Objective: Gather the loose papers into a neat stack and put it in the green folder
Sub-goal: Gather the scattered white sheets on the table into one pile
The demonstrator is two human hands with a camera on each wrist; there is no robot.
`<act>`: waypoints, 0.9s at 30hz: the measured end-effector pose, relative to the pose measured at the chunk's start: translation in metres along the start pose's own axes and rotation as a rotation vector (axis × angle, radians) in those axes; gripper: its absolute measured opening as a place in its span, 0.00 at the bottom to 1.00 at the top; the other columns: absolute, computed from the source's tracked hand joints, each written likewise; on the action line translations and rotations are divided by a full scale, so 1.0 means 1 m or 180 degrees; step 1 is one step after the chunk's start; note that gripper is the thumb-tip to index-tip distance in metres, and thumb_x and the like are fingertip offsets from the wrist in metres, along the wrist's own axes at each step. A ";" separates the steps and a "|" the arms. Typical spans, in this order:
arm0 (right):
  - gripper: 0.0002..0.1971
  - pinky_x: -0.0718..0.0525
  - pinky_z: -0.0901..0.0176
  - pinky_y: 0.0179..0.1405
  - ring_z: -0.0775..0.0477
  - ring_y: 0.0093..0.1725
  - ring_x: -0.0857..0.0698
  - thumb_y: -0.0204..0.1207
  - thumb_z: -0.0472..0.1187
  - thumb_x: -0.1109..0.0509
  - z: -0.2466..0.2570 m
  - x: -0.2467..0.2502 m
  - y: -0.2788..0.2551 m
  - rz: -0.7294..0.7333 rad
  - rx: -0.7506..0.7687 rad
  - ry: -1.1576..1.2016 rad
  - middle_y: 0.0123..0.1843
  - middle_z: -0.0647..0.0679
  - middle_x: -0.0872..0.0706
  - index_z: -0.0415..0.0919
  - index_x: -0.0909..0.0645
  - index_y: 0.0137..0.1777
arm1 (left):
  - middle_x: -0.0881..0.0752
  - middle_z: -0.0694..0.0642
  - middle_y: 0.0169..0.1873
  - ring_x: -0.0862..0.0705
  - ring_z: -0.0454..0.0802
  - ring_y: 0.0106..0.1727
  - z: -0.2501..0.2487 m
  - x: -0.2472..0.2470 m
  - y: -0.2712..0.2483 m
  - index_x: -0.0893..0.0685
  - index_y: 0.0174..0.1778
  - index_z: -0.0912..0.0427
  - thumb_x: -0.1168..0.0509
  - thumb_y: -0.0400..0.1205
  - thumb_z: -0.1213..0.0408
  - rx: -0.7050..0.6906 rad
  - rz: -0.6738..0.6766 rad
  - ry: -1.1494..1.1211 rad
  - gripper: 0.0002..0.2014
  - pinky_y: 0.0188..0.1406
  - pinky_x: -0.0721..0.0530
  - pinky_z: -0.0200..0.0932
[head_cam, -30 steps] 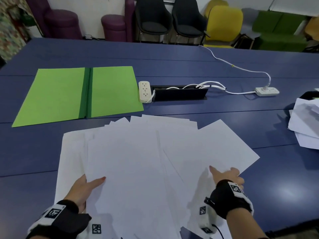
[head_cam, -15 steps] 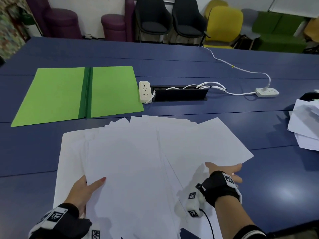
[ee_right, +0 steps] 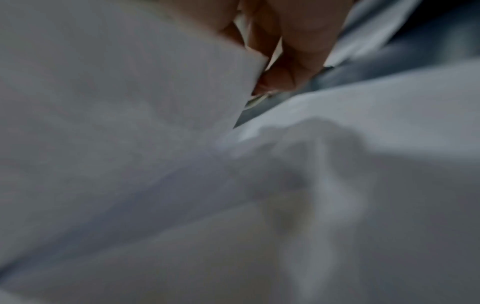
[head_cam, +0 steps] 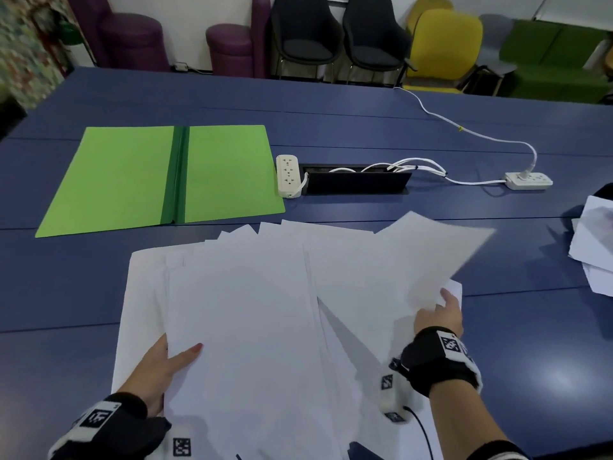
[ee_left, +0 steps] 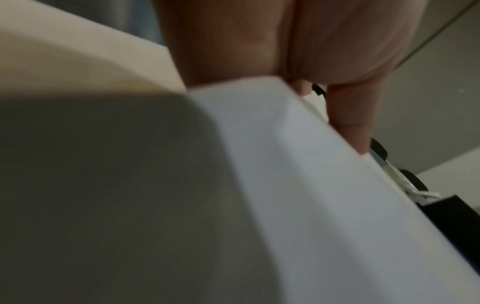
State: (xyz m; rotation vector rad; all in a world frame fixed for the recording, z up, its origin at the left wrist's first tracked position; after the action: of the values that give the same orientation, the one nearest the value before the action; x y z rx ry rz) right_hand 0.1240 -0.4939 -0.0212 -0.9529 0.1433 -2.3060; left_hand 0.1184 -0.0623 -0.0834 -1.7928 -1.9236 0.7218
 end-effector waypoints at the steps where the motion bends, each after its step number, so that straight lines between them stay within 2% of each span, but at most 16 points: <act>1: 0.24 0.26 0.56 0.64 0.37 0.68 0.22 0.78 0.27 0.45 0.001 0.003 0.002 0.0005 0.0118 -0.0057 0.69 0.39 0.20 0.44 0.30 0.73 | 0.14 0.62 0.58 0.16 0.64 0.59 -0.002 0.000 0.001 0.23 0.64 0.60 0.32 0.76 0.70 0.0035 0.0016 -0.0036 0.19 0.64 0.23 0.64; 4: 0.21 0.29 0.65 0.52 0.40 0.59 0.18 0.75 0.23 0.45 -0.004 0.000 0.006 0.0326 0.0569 -0.0393 0.60 0.41 0.15 0.41 0.20 0.63 | 0.14 0.58 0.56 0.17 0.60 0.58 -0.012 -0.002 0.002 0.23 0.63 0.58 0.29 0.75 0.67 -0.0243 -0.0244 0.0422 0.20 0.63 0.22 0.57; 6: 0.19 0.28 0.63 0.49 0.40 0.49 0.20 0.75 0.24 0.44 -0.009 0.002 0.010 0.0253 0.0689 -0.0323 0.51 0.40 0.15 0.41 0.18 0.57 | 0.16 0.57 0.55 0.19 0.58 0.57 -0.024 -0.006 -0.002 0.24 0.65 0.58 0.31 0.77 0.68 -0.0627 -0.0431 0.0874 0.20 0.60 0.24 0.51; 9: 0.12 0.22 0.59 0.44 0.42 0.42 0.21 0.75 0.27 0.40 -0.022 0.009 0.020 -0.0011 0.0443 0.0501 0.40 0.41 0.17 0.40 0.18 0.50 | 0.17 0.58 0.53 0.19 0.58 0.54 -0.043 -0.005 -0.012 0.24 0.66 0.59 0.37 0.80 0.70 -0.1081 -0.0629 0.1059 0.17 0.56 0.24 0.51; 10: 0.11 0.19 0.63 0.38 0.43 0.39 0.20 0.76 0.26 0.39 -0.026 0.010 0.024 0.0064 0.0377 0.0939 0.36 0.43 0.16 0.39 0.18 0.48 | 0.16 0.59 0.52 0.19 0.59 0.53 -0.049 -0.003 -0.015 0.23 0.64 0.59 0.38 0.81 0.70 -0.1163 -0.0681 0.1005 0.15 0.54 0.24 0.50; 12: 0.12 0.18 0.73 0.30 0.50 0.35 0.19 0.76 0.23 0.39 -0.032 0.008 0.030 0.0151 0.0200 0.1655 0.25 0.57 0.13 0.40 0.20 0.44 | 0.17 0.58 0.47 0.19 0.58 0.50 -0.056 0.001 -0.020 0.23 0.60 0.58 0.38 0.81 0.71 -0.1223 -0.0745 0.0854 0.12 0.50 0.24 0.48; 13: 0.14 0.19 0.75 0.30 0.52 0.35 0.19 0.76 0.23 0.39 -0.030 0.009 0.030 0.0087 0.0218 0.1654 0.22 0.61 0.13 0.42 0.20 0.42 | 0.17 0.56 0.45 0.19 0.57 0.50 -0.057 0.003 -0.021 0.23 0.59 0.58 0.38 0.81 0.72 -0.1200 -0.0746 0.0770 0.12 0.49 0.25 0.47; 14: 0.14 0.21 0.76 0.31 0.50 0.37 0.19 0.75 0.24 0.38 -0.026 0.010 0.030 0.0013 0.0293 0.1463 0.21 0.61 0.14 0.43 0.20 0.39 | 0.16 0.55 0.45 0.19 0.57 0.51 -0.055 0.005 -0.021 0.23 0.58 0.58 0.38 0.81 0.72 -0.1154 -0.0744 0.0697 0.11 0.49 0.25 0.46; 15: 0.12 0.22 0.75 0.30 0.47 0.40 0.21 0.75 0.25 0.37 -0.021 0.011 0.029 -0.0055 0.0387 0.1123 0.23 0.56 0.15 0.41 0.20 0.37 | 0.16 0.55 0.46 0.19 0.57 0.52 -0.054 0.006 -0.023 0.22 0.59 0.59 0.38 0.81 0.72 -0.1094 -0.0713 0.0642 0.12 0.51 0.25 0.46; 17: 0.05 0.24 0.65 0.36 0.45 0.43 0.24 0.76 0.27 0.37 -0.011 0.013 0.022 -0.0115 0.0538 0.0494 0.33 0.41 0.19 0.32 0.21 0.42 | 0.16 0.55 0.50 0.20 0.57 0.56 -0.046 0.008 -0.024 0.22 0.62 0.60 0.37 0.80 0.71 -0.0984 -0.0632 0.0488 0.14 0.58 0.27 0.49; 19: 0.07 0.28 0.58 0.44 0.43 0.43 0.24 0.77 0.28 0.39 -0.006 0.010 0.018 -0.0041 0.0643 0.0055 0.41 0.38 0.21 0.32 0.20 0.48 | 0.15 0.51 0.48 0.19 0.56 0.54 -0.040 0.008 -0.029 0.22 0.61 0.58 0.37 0.80 0.70 -0.0931 -0.0568 0.0293 0.13 0.59 0.28 0.48; 21: 0.11 0.29 0.57 0.46 0.40 0.45 0.23 0.77 0.27 0.42 -0.008 0.003 0.013 0.0126 0.0665 -0.0273 0.45 0.38 0.19 0.35 0.20 0.52 | 0.16 0.48 0.45 0.19 0.49 0.48 -0.038 0.005 -0.036 0.22 0.57 0.58 0.39 0.81 0.72 -0.0872 -0.0462 0.0070 0.11 0.52 0.26 0.44; 23: 0.14 0.28 0.59 0.51 0.36 0.53 0.19 0.76 0.26 0.43 -0.012 -0.011 0.007 0.0545 0.0779 -0.0542 0.52 0.36 0.16 0.34 0.20 0.56 | 0.16 0.48 0.45 0.20 0.43 0.45 -0.039 0.002 -0.041 0.21 0.53 0.56 0.40 0.81 0.73 -0.0888 -0.0384 -0.0049 0.10 0.44 0.27 0.38; 25: 0.15 0.26 0.55 0.57 0.35 0.62 0.19 0.76 0.26 0.42 -0.018 -0.027 -0.002 0.0981 0.0940 -0.0847 0.61 0.34 0.16 0.32 0.21 0.60 | 0.15 0.47 0.43 0.19 0.43 0.46 -0.040 0.000 -0.042 0.20 0.50 0.54 0.40 0.81 0.74 -0.0875 -0.0325 -0.0135 0.10 0.43 0.27 0.37; 27: 0.15 0.24 0.49 0.61 0.31 0.63 0.21 0.77 0.28 0.42 -0.022 -0.030 -0.005 0.0879 0.0823 -0.1034 0.63 0.33 0.18 0.31 0.23 0.62 | 0.15 0.46 0.43 0.18 0.44 0.47 -0.039 0.002 -0.040 0.19 0.48 0.53 0.38 0.80 0.73 -0.0853 -0.0386 -0.0169 0.10 0.45 0.26 0.38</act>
State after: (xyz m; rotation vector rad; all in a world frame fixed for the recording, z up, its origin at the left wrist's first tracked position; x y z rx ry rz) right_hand 0.1231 -0.4744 -0.0536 -1.0817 -0.1477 -1.8393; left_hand 0.1107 -0.0580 -0.0285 -1.8026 -2.2316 0.4941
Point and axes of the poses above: each hand's wrist, its own y-axis towards the middle knuckle, its own x-axis out of the back of the hand, z = x × y, the point moved 5 cm from there along y, towards the middle knuckle
